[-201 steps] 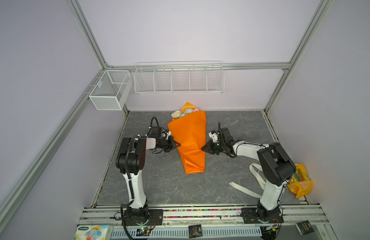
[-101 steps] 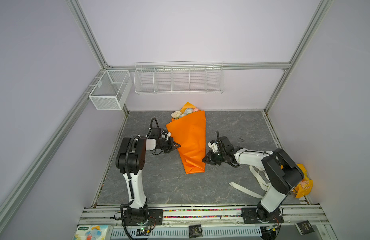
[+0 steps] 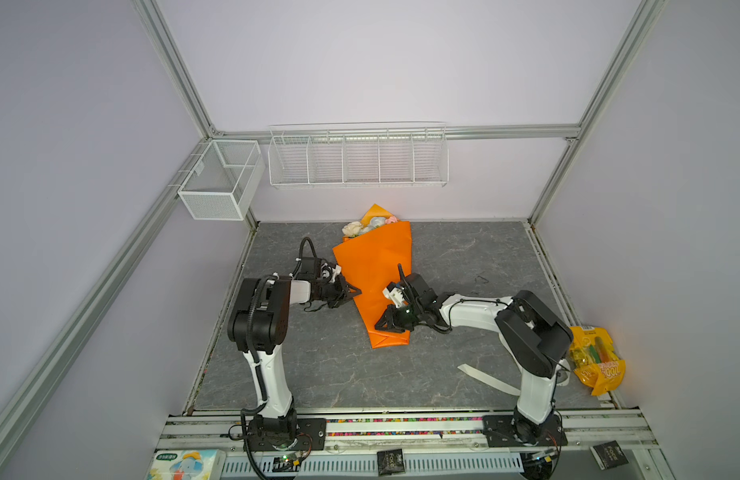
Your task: Tie the bouquet of fake flowers
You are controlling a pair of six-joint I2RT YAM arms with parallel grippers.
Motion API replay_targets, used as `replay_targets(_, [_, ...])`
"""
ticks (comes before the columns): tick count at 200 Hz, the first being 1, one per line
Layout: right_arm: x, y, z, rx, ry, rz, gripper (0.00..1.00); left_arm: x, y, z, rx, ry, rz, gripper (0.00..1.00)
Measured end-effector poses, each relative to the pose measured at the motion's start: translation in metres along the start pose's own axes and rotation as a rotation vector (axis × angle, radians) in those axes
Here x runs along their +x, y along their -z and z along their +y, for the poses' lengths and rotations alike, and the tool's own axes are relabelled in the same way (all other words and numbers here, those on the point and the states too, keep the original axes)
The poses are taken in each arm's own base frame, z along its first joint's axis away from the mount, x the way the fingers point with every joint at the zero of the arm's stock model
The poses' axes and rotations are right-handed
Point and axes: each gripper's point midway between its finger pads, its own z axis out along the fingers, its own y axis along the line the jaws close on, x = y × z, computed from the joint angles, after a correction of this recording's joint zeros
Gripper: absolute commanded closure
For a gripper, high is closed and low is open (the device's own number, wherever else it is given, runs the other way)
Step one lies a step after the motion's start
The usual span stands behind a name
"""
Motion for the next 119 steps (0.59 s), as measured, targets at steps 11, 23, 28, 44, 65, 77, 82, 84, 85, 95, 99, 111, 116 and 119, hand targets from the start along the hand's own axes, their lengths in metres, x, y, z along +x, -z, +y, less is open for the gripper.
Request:
replay_targets(11, [0.009, -0.004, -0.005, 0.011, -0.009, 0.02, 0.83, 0.003, 0.009, -0.007, -0.011, -0.006, -0.019, 0.56])
replay_targets(23, [0.014, -0.006, -0.008, 0.013, -0.015, 0.031, 0.83, 0.005, 0.021, -0.014, -0.031, -0.019, -0.052, 0.5])
replay_targets(28, [0.015, -0.006, -0.009, 0.015, -0.017, 0.033, 0.83, 0.007, 0.026, -0.017, -0.039, -0.022, -0.066, 0.49])
replay_targets(44, [0.016, -0.007, -0.01, 0.011, -0.019, 0.028, 0.83, 0.014, 0.043, -0.022, -0.078, -0.026, -0.119, 0.48])
replay_targets(65, [0.016, -0.007, -0.011, 0.01, -0.021, 0.026, 0.84, 0.017, 0.065, -0.027, -0.16, -0.022, -0.19, 0.47])
replay_targets(77, [0.016, -0.007, -0.011, 0.012, -0.021, 0.025, 0.84, 0.016, 0.075, -0.033, -0.202, -0.035, -0.229, 0.46])
replay_targets(82, [0.016, -0.007, -0.012, 0.013, -0.022, 0.025, 0.84, 0.016, 0.077, -0.039, -0.211, -0.049, -0.244, 0.48])
replay_targets(84, [0.016, -0.008, -0.012, 0.013, -0.022, 0.025, 0.84, 0.016, 0.077, -0.04, -0.213, -0.053, -0.247, 0.49])
replay_targets(85, [0.016, -0.008, -0.012, 0.013, -0.022, 0.025, 0.84, 0.015, 0.078, -0.042, -0.214, -0.057, -0.25, 0.5])
replay_targets(95, [0.016, -0.008, -0.013, 0.015, -0.024, 0.025, 0.84, 0.016, 0.075, -0.056, -0.2, -0.09, -0.255, 0.53])
replay_targets(99, [0.016, -0.008, -0.013, 0.016, -0.024, 0.025, 0.84, 0.016, 0.072, -0.062, -0.189, -0.109, -0.249, 0.56])
replay_targets(111, [0.016, -0.008, -0.013, 0.016, -0.025, 0.024, 0.84, 0.018, 0.056, -0.082, -0.138, -0.145, -0.21, 0.62])
replay_targets(116, [0.016, -0.008, -0.013, 0.016, -0.026, 0.023, 0.84, 0.017, 0.046, -0.089, -0.116, -0.152, -0.191, 0.63])
replay_targets(119, [0.016, -0.009, -0.013, 0.016, -0.026, 0.023, 0.84, 0.017, 0.042, -0.094, -0.103, -0.162, -0.178, 0.64])
